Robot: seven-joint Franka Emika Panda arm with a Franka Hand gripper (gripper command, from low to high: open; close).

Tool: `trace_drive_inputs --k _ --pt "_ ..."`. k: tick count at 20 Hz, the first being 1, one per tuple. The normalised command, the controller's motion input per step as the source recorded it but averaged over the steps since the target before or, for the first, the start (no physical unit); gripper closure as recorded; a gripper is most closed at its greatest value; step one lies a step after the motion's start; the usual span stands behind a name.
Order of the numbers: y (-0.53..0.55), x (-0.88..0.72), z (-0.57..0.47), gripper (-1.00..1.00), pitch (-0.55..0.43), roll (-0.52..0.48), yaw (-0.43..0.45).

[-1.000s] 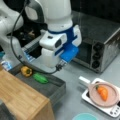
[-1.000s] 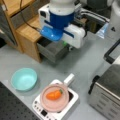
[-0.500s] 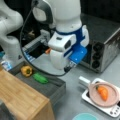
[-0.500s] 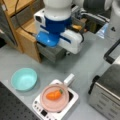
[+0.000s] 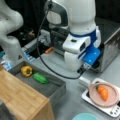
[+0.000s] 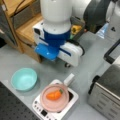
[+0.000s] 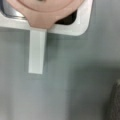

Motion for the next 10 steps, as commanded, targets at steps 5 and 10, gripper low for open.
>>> trace_drive_inputs --k 5,10 --pt "0.19 0.60 0.07 -1.00 0.237 -0.025 -0.133" --pt "0.14 0.59 0.02 -1.00 0.228 -0.067 -0.159"
